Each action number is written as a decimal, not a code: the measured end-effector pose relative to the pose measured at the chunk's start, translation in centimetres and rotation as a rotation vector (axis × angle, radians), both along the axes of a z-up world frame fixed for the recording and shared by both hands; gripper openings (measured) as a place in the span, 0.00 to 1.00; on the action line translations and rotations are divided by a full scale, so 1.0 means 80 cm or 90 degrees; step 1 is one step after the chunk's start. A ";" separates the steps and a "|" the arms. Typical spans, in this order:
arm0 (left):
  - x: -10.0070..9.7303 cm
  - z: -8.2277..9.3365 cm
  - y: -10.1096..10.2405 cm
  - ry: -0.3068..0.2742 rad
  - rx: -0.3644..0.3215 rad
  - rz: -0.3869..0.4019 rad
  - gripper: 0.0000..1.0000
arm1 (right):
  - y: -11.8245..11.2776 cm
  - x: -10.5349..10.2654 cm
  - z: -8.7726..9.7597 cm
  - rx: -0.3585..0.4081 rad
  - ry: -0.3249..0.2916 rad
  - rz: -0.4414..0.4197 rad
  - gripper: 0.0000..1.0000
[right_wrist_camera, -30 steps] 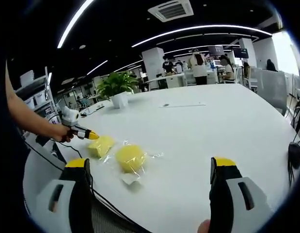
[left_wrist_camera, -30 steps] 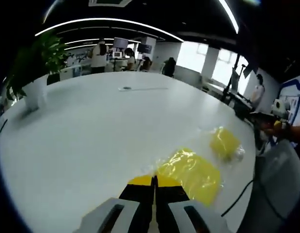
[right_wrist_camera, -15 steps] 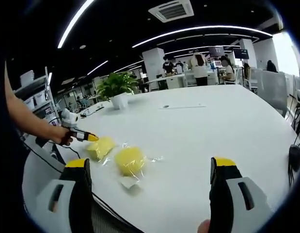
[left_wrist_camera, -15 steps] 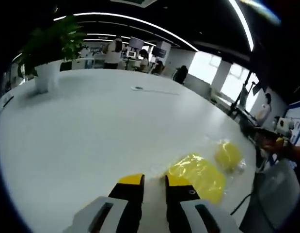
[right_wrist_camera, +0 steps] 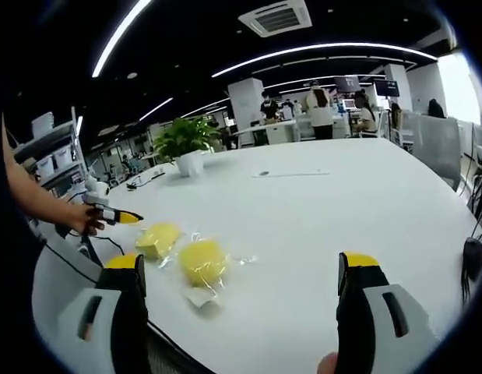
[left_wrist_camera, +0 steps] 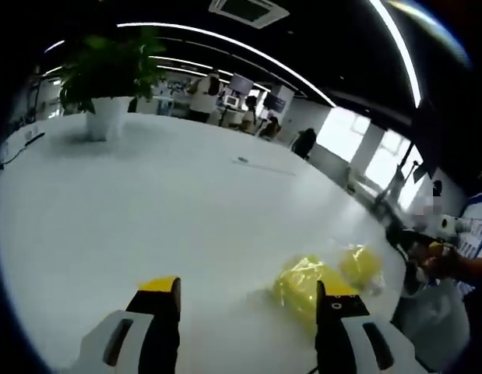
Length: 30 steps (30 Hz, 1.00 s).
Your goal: Compare the silicone blocks by pressing each to a similar depth, holding the contact briefly, and releasing to observe deformation and rebound differences across the visible hardness samples.
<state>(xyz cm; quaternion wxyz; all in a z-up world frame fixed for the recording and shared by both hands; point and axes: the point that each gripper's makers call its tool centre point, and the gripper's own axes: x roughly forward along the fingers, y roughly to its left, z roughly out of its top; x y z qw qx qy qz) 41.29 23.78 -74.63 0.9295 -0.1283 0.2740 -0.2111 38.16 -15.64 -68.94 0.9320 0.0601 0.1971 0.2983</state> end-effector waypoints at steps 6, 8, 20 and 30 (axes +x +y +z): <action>-0.025 0.044 0.009 -0.067 0.017 -0.001 0.85 | -0.001 0.004 0.005 -0.006 -0.009 0.006 0.96; -0.035 0.048 0.009 -0.064 0.022 -0.004 0.91 | -0.001 0.004 0.006 -0.007 -0.010 0.009 0.96; -0.076 0.096 0.033 -0.125 0.052 0.029 1.00 | -0.001 -0.009 0.006 -0.057 -0.024 0.066 0.97; -0.114 0.099 0.004 -0.119 0.054 0.003 1.00 | 0.003 -0.021 0.001 -0.050 -0.020 0.082 0.96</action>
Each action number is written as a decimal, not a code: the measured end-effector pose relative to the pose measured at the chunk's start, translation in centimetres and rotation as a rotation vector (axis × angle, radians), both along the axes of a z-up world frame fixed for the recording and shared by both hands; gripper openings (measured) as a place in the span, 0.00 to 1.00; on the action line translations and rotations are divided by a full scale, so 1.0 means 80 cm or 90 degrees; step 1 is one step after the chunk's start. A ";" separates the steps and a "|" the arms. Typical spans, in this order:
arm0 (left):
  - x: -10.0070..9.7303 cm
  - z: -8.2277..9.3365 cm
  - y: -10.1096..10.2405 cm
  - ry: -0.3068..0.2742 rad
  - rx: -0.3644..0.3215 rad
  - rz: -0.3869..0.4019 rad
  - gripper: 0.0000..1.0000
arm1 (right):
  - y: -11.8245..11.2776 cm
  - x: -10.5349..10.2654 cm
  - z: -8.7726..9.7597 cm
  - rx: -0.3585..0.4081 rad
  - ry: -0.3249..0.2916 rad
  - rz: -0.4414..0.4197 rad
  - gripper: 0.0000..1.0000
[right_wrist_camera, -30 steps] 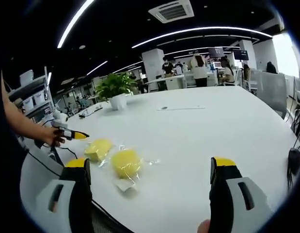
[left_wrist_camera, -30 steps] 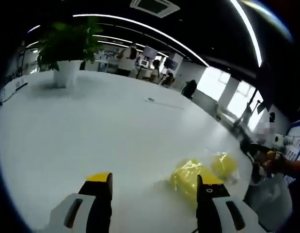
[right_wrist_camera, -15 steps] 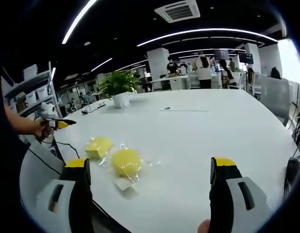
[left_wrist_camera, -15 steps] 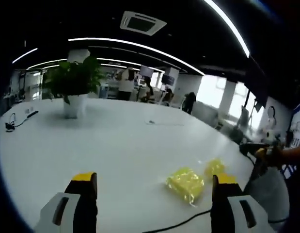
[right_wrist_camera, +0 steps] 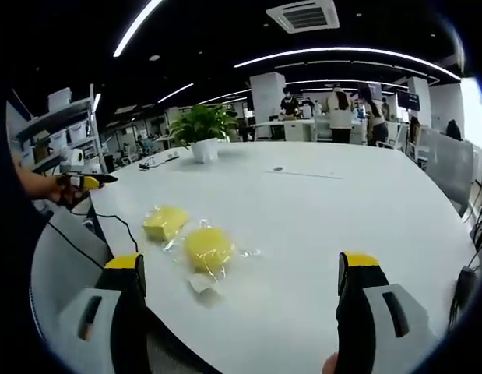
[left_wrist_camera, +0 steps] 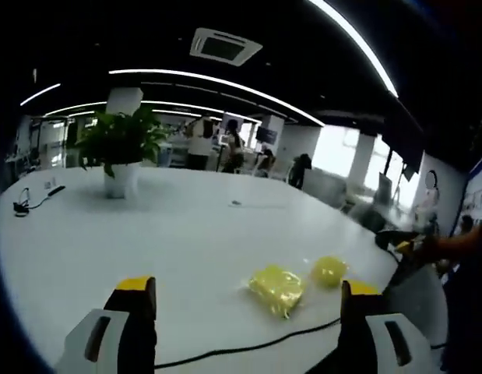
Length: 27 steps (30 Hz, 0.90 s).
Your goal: Compare the silicone blocks by pressing each to a similar depth, holding the contact briefly, and releasing to observe deformation and rebound differences across the visible hardness samples.
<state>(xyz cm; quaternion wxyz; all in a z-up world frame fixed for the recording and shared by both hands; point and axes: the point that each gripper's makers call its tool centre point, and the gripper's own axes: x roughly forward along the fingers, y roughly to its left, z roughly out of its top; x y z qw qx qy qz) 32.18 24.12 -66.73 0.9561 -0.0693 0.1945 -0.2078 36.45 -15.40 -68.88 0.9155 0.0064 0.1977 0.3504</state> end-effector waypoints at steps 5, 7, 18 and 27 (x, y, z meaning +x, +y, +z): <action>-0.001 -0.009 -0.005 0.008 0.003 -0.005 1.00 | 0.000 -0.006 -0.008 -0.001 0.023 -0.006 0.96; -0.003 -0.011 -0.008 0.010 0.000 -0.006 1.00 | -0.001 -0.008 -0.009 0.002 0.016 -0.006 0.96; -0.003 -0.020 -0.009 0.026 0.013 -0.025 1.00 | -0.005 -0.027 -0.020 -0.001 0.057 -0.008 0.96; 0.002 -0.018 -0.011 0.021 0.007 -0.034 1.00 | 0.001 -0.024 -0.017 0.003 0.049 -0.016 0.96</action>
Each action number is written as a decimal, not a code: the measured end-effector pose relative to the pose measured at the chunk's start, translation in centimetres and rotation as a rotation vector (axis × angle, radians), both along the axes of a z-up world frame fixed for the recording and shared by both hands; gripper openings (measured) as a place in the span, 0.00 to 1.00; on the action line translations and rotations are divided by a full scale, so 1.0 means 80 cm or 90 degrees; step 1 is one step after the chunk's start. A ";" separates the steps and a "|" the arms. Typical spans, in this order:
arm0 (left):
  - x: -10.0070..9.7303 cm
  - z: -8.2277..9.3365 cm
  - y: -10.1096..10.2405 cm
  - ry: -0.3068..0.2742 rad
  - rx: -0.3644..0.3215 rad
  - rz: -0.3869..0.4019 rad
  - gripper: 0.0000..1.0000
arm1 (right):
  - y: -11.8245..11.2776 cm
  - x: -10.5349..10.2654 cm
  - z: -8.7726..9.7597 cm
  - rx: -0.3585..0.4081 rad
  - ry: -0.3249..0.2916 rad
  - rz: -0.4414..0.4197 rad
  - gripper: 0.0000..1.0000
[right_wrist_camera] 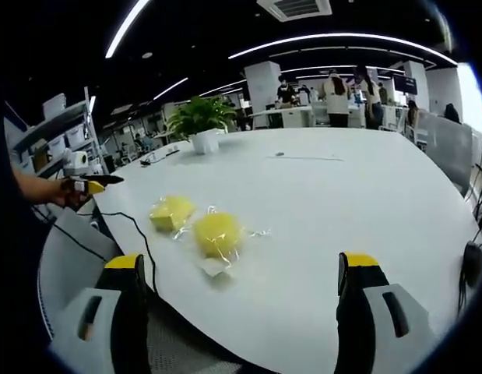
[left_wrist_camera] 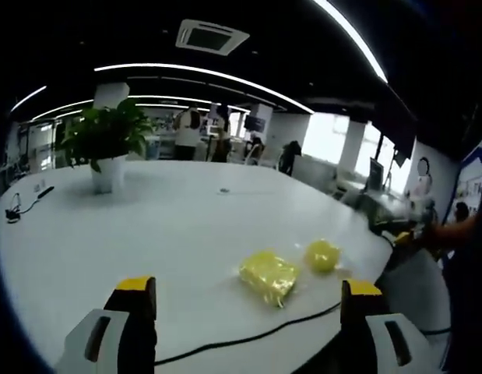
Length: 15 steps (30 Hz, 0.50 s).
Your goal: Compare the silicone blocks by pressing each to a similar depth, holding the contact briefly, and releasing to observe deformation and rebound differences across the visible hardness samples.
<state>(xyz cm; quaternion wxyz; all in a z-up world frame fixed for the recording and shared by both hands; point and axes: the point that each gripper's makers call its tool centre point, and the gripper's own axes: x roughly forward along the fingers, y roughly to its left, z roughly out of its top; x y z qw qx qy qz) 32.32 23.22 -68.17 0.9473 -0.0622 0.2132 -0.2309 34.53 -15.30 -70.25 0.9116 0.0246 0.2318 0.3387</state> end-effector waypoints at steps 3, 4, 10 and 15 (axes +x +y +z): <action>0.003 -0.001 0.003 0.007 -0.004 0.001 1.00 | 0.002 -0.002 0.001 -0.001 -0.005 -0.001 0.96; 0.004 0.002 0.002 -0.001 -0.006 0.003 0.99 | 0.003 -0.002 0.000 0.000 -0.004 -0.002 0.96; 0.006 0.003 0.000 -0.003 -0.016 0.000 0.99 | 0.009 -0.004 0.000 0.006 0.005 -0.011 0.96; 0.009 0.004 0.002 0.006 -0.014 -0.013 0.99 | 0.007 -0.001 -0.004 0.014 -0.001 -0.019 0.96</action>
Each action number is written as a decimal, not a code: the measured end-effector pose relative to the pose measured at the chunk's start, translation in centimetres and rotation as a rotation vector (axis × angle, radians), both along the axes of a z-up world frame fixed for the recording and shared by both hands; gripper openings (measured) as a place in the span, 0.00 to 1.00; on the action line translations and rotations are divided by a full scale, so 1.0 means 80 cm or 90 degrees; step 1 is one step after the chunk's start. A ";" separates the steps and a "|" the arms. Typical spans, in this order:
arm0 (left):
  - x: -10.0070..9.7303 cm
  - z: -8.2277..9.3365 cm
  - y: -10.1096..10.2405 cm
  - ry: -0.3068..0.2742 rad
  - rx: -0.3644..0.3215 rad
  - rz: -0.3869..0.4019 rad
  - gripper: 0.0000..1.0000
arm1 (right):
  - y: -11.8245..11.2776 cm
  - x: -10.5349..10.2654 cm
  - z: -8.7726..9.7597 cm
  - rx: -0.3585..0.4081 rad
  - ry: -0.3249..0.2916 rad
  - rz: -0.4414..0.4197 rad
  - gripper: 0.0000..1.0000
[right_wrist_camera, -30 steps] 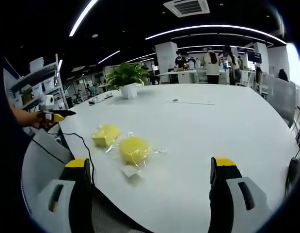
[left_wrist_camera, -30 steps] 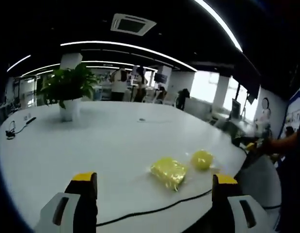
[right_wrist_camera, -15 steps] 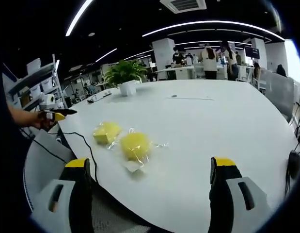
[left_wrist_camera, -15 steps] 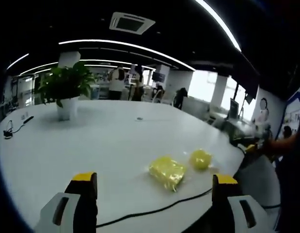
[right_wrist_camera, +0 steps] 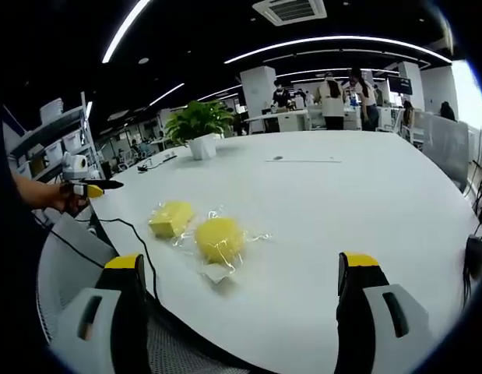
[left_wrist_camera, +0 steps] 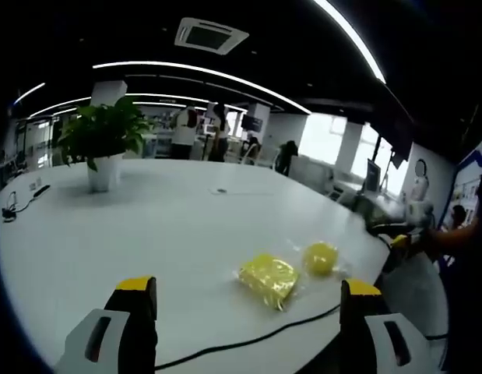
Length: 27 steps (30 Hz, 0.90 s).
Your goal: Compare the silicone blocks by pressing each to a similar depth, holding the contact briefly, and releasing to observe deformation and rebound differences across the visible hardness samples.
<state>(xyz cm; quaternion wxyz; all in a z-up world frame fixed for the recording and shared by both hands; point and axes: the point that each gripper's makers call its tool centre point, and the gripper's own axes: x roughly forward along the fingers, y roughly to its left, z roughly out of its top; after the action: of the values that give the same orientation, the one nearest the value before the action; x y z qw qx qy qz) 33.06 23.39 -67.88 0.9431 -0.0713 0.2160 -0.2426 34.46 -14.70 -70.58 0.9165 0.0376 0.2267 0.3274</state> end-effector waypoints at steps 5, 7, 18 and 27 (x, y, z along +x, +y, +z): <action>0.007 -0.001 0.003 0.005 -0.005 -0.001 0.94 | -0.004 0.000 -0.004 -0.018 0.002 0.005 0.96; 0.009 -0.004 0.004 0.012 -0.016 0.004 0.97 | -0.007 0.003 -0.002 -0.010 0.000 -0.007 0.96; 0.025 -0.008 -0.008 0.042 -0.021 -0.021 1.00 | 0.005 0.011 -0.006 -0.008 0.004 -0.011 0.96; 0.068 0.019 -0.050 0.043 -0.058 -0.033 1.00 | 0.001 0.015 -0.003 -0.008 0.002 -0.016 0.96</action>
<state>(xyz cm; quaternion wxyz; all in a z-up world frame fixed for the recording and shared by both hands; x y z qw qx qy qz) 38.47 19.37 -66.35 0.9243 -0.1170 0.2383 -0.2744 35.67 -14.59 -70.84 0.9203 0.0354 0.2298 0.3145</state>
